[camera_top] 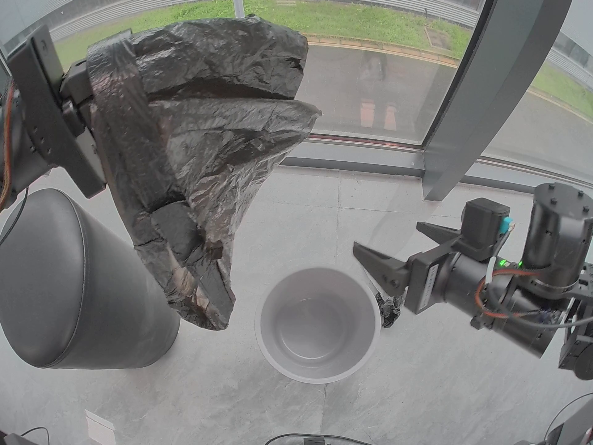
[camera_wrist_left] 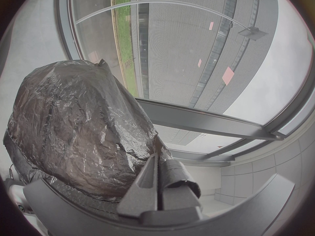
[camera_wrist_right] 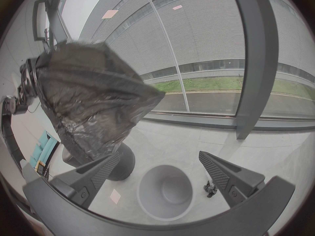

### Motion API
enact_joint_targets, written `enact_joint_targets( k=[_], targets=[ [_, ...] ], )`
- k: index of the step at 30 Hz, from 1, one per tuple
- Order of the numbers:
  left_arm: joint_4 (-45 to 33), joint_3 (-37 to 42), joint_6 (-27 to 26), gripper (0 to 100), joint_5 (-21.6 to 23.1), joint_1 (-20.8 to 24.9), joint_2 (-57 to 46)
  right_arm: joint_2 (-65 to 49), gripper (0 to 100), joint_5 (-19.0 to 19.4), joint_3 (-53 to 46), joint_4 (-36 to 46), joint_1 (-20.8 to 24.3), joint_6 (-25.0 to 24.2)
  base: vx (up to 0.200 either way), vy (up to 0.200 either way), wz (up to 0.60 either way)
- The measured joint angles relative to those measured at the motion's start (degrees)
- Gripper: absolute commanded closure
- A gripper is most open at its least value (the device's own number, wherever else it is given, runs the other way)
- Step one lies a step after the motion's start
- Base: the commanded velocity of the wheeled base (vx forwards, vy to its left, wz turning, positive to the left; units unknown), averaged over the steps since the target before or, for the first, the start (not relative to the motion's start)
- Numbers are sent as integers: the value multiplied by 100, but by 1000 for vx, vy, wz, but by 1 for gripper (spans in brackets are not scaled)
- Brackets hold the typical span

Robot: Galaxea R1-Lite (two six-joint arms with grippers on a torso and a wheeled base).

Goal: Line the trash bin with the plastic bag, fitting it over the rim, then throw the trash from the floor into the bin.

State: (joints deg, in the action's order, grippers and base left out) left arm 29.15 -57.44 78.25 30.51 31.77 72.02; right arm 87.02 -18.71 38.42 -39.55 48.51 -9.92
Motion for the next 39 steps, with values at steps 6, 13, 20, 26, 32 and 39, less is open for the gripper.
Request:
enact_joint_targets(
  k=[6, 13, 20, 26, 32, 39],
  targets=[
    [-9, -204, -345, 100, -572, 389, 250, 645, 0, -247, 228, -523, 599, -17, 0, 0, 0],
    [-11, -383, -460, 100, -684, 684, 460, 1345, 0, -492, 234, -1387, 1113, 2, 0, 0, 0],
    [-13, -518, -473, 100, -697, 751, 597, 2007, 0, -649, 316, -1798, 1386, 18, 0, 0, 0],
    [-17, -567, -473, 100, -697, 808, 634, 2439, 0, -657, 446, -2007, 1408, 57, 0, 0, 0],
    [-24, -573, -473, 100, -697, 828, 634, 2886, 0, -685, 833, -2102, 1176, 355, 0, 0, 0],
    [-26, -575, -473, 100, -697, 847, 612, 3268, 0, -775, 1373, -2127, 942, 530, 0, 0, 0]
  ],
)
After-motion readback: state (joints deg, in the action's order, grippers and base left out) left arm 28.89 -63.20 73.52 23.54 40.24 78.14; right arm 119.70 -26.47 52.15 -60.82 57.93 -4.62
